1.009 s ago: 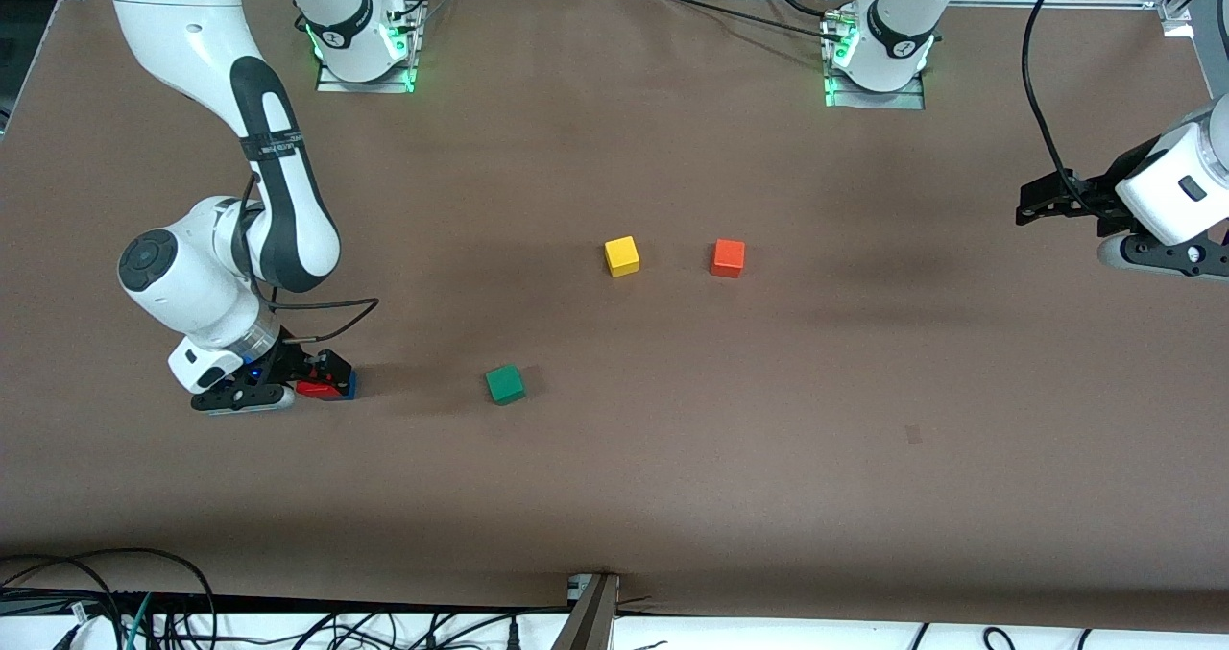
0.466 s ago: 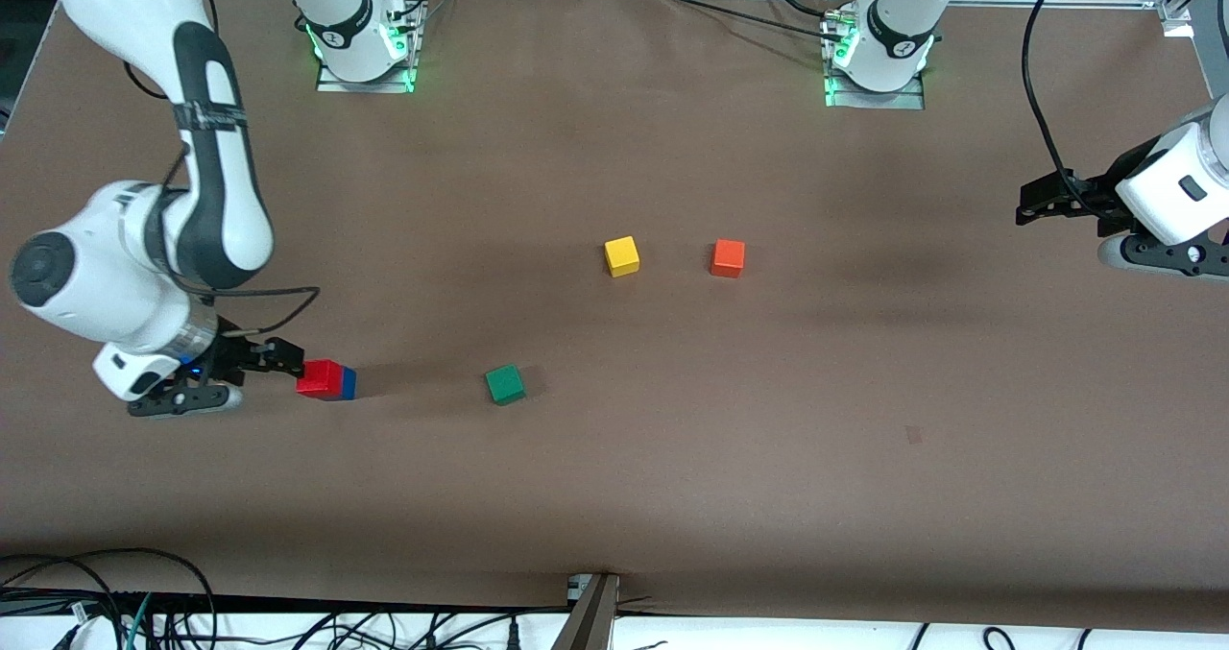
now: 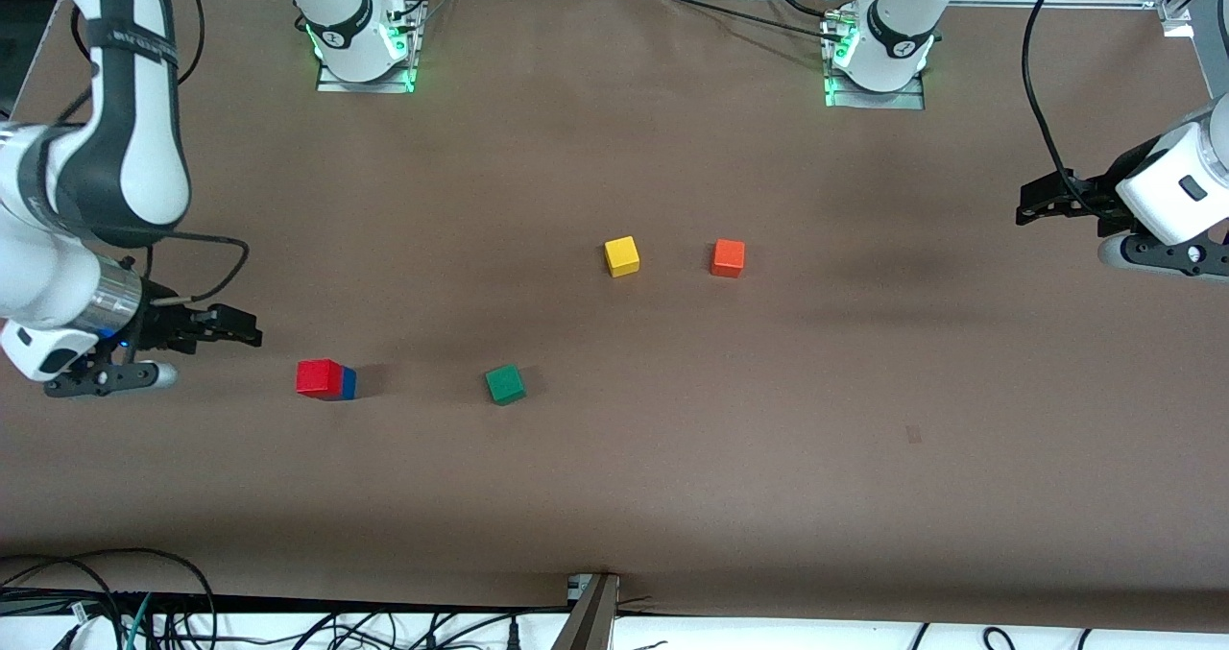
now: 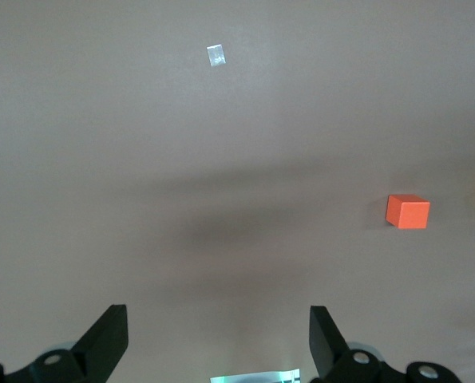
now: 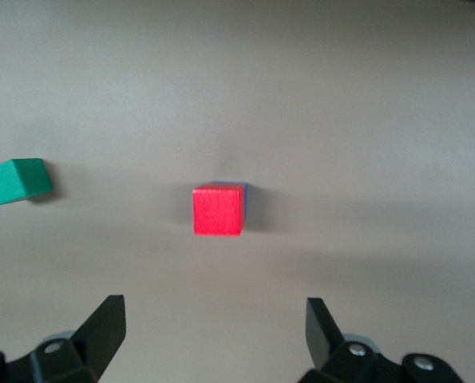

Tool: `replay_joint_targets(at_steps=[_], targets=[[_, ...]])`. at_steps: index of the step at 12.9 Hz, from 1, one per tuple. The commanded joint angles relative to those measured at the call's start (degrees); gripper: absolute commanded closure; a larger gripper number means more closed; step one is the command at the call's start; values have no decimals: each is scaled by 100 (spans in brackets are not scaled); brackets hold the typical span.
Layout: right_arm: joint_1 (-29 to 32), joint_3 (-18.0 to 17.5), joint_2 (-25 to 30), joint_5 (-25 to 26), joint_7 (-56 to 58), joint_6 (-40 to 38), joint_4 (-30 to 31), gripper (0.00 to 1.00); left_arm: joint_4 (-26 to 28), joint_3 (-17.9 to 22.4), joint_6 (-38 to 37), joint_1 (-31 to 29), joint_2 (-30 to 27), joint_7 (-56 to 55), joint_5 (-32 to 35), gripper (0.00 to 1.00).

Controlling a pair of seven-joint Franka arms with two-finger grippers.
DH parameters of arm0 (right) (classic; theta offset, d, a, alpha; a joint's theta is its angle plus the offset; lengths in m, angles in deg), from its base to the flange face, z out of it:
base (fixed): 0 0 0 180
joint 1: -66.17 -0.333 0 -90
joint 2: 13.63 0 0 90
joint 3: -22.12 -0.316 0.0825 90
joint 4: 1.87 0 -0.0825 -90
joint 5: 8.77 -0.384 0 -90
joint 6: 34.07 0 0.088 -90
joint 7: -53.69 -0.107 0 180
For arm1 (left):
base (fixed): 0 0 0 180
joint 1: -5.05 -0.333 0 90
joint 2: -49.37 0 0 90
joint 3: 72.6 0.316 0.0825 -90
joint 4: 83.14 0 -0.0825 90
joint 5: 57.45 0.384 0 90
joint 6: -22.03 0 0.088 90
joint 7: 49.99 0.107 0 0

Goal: Pass red block to right arm, stack on blue

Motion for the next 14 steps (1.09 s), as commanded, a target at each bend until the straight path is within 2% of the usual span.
replay_joint_targets(at_steps=[1, 3, 5, 8, 9, 10, 12, 13, 14], targets=[[-285, -3, 730, 619, -794, -739, 72, 0, -44, -7, -9, -32, -26, -14, -100, 0], [-295, -29, 1195, 884, -920, -1216, 81, 0, -44, -7, -9, -23, -26, -22, -100, 0], [-295, -12, 1495, 938, -920, -1550, 151, 0, -44, -7, -9, -31, -26, -23, -100, 0], [-208, -3, 1979, 981, -920, -1631, 563, 0, -44, -7, -9, -23, -26, -23, -100, 0], [2, -108, 2006, 1086, -920, -1631, 591, 0, -44, -7, -9, -23, -26, -23, -100, 0], [343, -361, 1971, 1192, -859, -1622, 573, 0, -44, -7, -9, -23, -26, -14, -100, 0], [1204, -1334, 1962, 1446, -910, -1622, 573, 0, -44, -7, -9, -23, -26, -23, -100, 0], [1382, -1600, 1988, 1613, -928, -1613, 573, 0, -44, -7, -9, -23, -26, -23, -109, 0], [1418, -1716, 1997, 1693, -981, -1648, 538, 0, -44, -7, -9, -23, -26, -23, -100, 0]])
